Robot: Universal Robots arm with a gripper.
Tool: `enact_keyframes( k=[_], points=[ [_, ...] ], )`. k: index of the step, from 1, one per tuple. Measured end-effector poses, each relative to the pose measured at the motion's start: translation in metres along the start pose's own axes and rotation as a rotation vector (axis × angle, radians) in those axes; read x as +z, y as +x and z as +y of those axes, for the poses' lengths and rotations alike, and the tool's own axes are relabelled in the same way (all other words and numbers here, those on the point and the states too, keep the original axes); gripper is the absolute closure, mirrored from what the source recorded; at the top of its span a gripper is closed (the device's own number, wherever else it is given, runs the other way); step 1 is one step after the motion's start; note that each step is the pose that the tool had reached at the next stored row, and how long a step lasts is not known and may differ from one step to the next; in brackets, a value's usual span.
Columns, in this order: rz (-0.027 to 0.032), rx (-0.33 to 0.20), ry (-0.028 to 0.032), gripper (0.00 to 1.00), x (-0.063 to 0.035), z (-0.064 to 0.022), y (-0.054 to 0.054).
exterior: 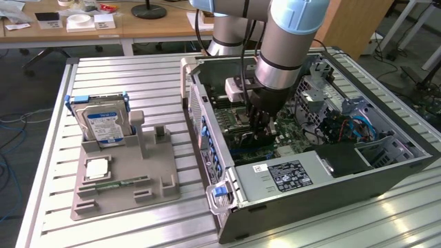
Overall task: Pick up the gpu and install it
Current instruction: 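Insert the gpu into the slot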
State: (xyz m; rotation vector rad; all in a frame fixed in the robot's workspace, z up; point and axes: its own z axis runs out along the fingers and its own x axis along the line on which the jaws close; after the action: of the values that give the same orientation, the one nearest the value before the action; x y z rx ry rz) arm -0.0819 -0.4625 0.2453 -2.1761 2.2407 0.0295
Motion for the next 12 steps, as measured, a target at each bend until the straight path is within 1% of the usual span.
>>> enact_keyframes(
  k=[12],
  points=[
    [0.0004, 0.0, 0.0004, 0.73, 0.0015, 0.0024, 0.0002]
  ],
)
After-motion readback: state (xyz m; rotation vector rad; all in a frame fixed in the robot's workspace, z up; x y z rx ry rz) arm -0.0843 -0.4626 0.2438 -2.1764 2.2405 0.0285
